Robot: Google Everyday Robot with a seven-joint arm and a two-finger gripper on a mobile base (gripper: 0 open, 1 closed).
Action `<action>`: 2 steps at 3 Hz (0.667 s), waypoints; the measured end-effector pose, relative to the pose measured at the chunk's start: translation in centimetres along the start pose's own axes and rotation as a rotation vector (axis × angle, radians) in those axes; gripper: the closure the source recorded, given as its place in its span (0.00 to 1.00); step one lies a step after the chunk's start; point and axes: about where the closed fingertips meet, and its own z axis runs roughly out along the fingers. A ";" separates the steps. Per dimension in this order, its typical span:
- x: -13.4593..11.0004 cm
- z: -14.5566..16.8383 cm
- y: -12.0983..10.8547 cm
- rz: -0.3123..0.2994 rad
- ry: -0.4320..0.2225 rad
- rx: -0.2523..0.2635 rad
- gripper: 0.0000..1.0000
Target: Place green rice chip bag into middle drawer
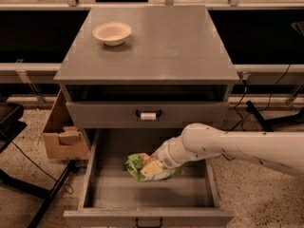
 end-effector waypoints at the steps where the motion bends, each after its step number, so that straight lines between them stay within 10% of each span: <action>1: 0.0 0.0 0.0 0.000 0.000 0.000 0.37; 2: 0.0 0.0 0.0 0.000 0.000 0.000 0.15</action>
Offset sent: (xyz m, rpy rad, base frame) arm 0.0000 0.0000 0.0000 0.0000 0.0000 0.0000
